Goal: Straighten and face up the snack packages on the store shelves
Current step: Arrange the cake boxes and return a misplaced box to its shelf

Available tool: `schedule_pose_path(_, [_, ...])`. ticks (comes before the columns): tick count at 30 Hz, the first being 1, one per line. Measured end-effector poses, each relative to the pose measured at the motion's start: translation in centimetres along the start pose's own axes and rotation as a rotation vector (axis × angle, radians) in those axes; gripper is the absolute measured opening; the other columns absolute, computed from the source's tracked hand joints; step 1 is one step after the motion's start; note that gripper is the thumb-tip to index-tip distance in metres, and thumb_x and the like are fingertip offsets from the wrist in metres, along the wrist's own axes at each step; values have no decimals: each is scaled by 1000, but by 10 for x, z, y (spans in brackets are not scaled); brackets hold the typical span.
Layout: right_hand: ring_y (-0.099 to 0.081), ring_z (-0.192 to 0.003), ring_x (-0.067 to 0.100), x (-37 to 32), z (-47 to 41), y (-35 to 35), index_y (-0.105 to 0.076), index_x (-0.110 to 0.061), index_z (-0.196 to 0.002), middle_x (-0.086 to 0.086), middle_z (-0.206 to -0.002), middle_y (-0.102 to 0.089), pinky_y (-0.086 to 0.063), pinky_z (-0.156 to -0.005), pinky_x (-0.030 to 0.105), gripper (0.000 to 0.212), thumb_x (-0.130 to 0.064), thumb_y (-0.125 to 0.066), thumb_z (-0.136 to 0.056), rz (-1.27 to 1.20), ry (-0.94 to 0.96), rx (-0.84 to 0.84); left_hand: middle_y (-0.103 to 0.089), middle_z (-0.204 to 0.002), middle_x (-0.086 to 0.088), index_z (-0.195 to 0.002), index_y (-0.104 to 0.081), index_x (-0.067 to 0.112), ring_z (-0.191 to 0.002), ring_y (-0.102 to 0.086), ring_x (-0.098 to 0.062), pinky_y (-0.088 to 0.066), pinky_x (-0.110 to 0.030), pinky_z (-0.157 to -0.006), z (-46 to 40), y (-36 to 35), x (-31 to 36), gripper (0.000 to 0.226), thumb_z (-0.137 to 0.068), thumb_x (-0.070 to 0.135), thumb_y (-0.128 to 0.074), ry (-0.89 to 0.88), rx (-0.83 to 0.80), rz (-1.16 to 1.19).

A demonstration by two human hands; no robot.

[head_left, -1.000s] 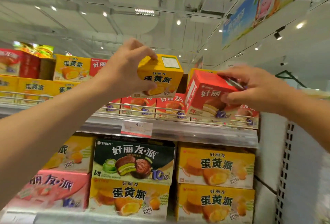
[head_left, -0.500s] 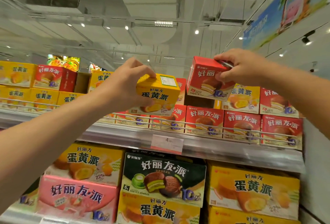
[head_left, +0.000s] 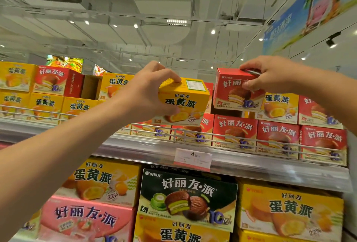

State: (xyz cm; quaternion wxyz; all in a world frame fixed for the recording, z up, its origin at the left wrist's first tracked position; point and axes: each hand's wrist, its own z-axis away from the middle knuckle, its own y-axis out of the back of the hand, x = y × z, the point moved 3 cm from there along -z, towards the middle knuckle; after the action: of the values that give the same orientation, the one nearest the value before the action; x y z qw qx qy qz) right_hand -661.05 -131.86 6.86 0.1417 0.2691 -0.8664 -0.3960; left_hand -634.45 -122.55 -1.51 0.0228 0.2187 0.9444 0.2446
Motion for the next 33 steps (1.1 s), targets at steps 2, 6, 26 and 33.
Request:
schedule_pose_path(2, [-60,-97,22,1,-3,-7,-50,-26,-137,2,-116,-63,-50,-81,36,50,-32,-66,-90,2,-18,-39,-43,-124,8,-120,-58,36,-107,-48,-17,-49,-27,-79,-2,-4,0,61,-66,35,-87,-3,-10,12])
schedule_pose_path(6, [-58,-99,22,4,-10,-21,-47,-25,-138,3,-120,-61,-49,-81,35,46,-31,-61,-94,36,-38,-91,-42,-123,10,-120,-57,39,-108,-49,-17,-52,-29,-79,-4,-11,2,61,-66,36,-86,-22,-45,2])
schedule_pose_path(26, [-54,-94,20,13,-27,-55,-51,-23,-126,2,-110,-61,-41,-72,34,25,-27,-44,-102,182,-54,-142,-38,-119,19,-121,-53,45,-105,-44,-9,-37,-9,-67,-7,-29,0,64,-65,44,-83,-58,-89,14])
schedule_pose_path(33, [-38,-137,29,26,-11,-49,-23,-23,-153,6,-153,-39,-34,-109,43,59,-29,-49,-100,145,-39,-35,-39,-120,16,-123,-53,43,-105,-45,-11,-37,-10,-68,-7,-33,12,63,-68,40,-84,-74,-96,20])
